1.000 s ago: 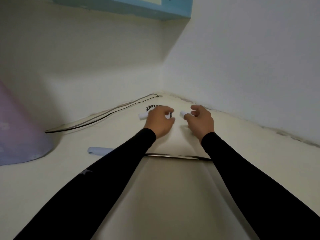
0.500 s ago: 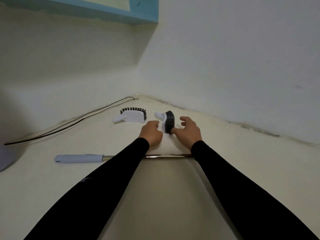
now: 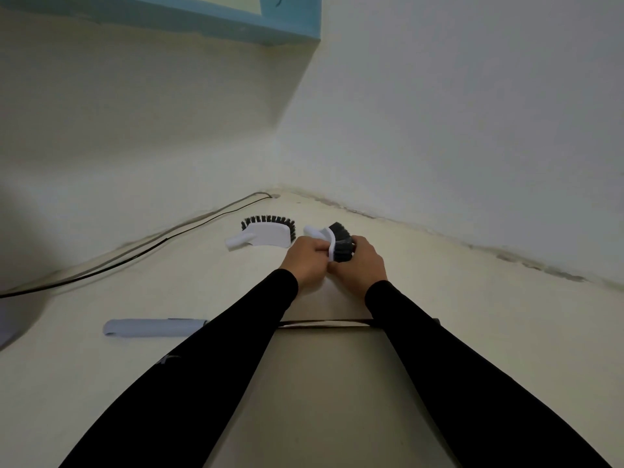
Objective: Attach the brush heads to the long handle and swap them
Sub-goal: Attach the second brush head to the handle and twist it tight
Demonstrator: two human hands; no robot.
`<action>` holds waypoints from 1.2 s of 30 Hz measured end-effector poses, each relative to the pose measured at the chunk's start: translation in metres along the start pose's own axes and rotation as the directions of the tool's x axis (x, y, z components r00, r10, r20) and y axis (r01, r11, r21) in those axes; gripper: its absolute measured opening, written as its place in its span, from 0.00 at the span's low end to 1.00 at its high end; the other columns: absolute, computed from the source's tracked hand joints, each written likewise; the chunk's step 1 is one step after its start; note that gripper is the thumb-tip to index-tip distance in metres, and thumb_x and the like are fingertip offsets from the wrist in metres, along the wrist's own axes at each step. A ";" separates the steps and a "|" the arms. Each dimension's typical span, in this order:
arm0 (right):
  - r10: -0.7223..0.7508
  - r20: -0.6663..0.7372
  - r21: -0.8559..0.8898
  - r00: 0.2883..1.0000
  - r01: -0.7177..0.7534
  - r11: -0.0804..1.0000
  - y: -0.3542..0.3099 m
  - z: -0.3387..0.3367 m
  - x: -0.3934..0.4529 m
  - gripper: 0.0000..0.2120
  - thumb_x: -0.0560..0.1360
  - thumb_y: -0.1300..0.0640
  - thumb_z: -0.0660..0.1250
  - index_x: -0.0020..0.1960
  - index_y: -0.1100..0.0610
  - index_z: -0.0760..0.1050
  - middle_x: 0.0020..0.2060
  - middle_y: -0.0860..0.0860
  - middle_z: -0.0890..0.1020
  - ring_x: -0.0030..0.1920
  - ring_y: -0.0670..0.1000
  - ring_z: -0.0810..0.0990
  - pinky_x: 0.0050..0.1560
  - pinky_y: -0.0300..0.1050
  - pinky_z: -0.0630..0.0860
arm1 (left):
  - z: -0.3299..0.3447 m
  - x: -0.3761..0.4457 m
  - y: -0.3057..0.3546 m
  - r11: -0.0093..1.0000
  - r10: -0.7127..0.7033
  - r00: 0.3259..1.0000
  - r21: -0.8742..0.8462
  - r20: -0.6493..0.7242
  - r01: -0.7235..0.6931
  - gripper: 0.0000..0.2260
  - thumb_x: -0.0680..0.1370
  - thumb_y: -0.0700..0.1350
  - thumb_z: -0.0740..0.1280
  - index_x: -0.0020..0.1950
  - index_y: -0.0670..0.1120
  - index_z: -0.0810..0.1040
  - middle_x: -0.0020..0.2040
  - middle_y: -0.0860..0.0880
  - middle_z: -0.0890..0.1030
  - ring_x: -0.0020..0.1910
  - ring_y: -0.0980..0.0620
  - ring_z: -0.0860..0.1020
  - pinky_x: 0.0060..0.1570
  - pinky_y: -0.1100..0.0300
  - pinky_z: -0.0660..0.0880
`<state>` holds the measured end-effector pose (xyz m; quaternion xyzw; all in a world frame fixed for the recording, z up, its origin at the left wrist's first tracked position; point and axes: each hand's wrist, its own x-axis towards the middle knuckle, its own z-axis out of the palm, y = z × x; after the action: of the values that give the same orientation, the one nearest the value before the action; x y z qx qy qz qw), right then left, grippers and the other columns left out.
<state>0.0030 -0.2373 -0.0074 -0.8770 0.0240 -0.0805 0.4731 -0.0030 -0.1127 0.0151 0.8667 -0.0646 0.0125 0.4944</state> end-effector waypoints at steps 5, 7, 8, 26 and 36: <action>-0.027 -0.076 -0.012 0.997 0.026 1.000 0.001 -0.002 0.002 0.25 0.74 0.54 0.76 0.67 0.58 0.74 0.55 0.52 0.82 0.50 0.53 0.77 0.37 0.37 0.65 | 0.001 -0.003 0.007 0.997 0.036 0.999 -0.064 0.001 -0.036 0.20 0.71 0.29 0.57 0.52 0.44 0.85 0.51 0.41 0.85 0.55 0.42 0.81 0.61 0.45 0.76; -0.033 -0.114 -0.008 0.993 0.033 0.999 0.000 -0.007 0.001 0.24 0.75 0.55 0.76 0.68 0.58 0.74 0.57 0.53 0.83 0.54 0.55 0.79 0.36 0.38 0.63 | 0.000 -0.006 0.013 0.996 0.045 0.999 -0.081 0.002 -0.045 0.21 0.71 0.29 0.58 0.52 0.45 0.85 0.51 0.42 0.85 0.55 0.44 0.82 0.61 0.45 0.76; -0.039 -0.136 -0.003 0.990 0.039 0.999 0.000 -0.009 0.000 0.24 0.75 0.55 0.75 0.69 0.58 0.75 0.58 0.53 0.84 0.55 0.56 0.80 0.38 0.38 0.62 | 0.001 -0.008 0.016 0.996 0.050 0.999 -0.080 0.002 -0.050 0.21 0.70 0.29 0.58 0.52 0.45 0.85 0.51 0.43 0.85 0.55 0.45 0.82 0.61 0.46 0.76; 0.034 -0.386 0.264 0.922 0.075 0.962 0.003 -0.060 -0.049 0.17 0.71 0.55 0.77 0.59 0.52 0.81 0.41 0.35 0.79 0.48 0.47 0.81 0.45 0.29 0.69 | -0.003 -0.046 0.037 0.914 0.386 0.881 0.240 -0.272 -0.327 0.22 0.72 0.37 0.67 0.66 0.47 0.76 0.64 0.48 0.77 0.63 0.52 0.75 0.60 0.68 0.64; -0.010 -0.286 0.387 0.958 0.125 0.914 0.025 -0.084 -0.076 0.19 0.61 0.50 0.72 0.52 0.45 0.82 0.45 0.40 0.86 0.42 0.38 0.84 0.59 0.55 0.83 | -0.012 -0.059 0.010 0.972 0.174 0.963 0.192 -0.204 -0.135 0.15 0.76 0.49 0.68 0.62 0.48 0.79 0.52 0.51 0.83 0.48 0.54 0.82 0.49 0.64 0.72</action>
<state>-0.0848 -0.3108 0.0082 -0.7417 0.0425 -0.2222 0.6314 -0.0618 -0.1011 0.0249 0.8926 -0.0761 0.1524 0.4175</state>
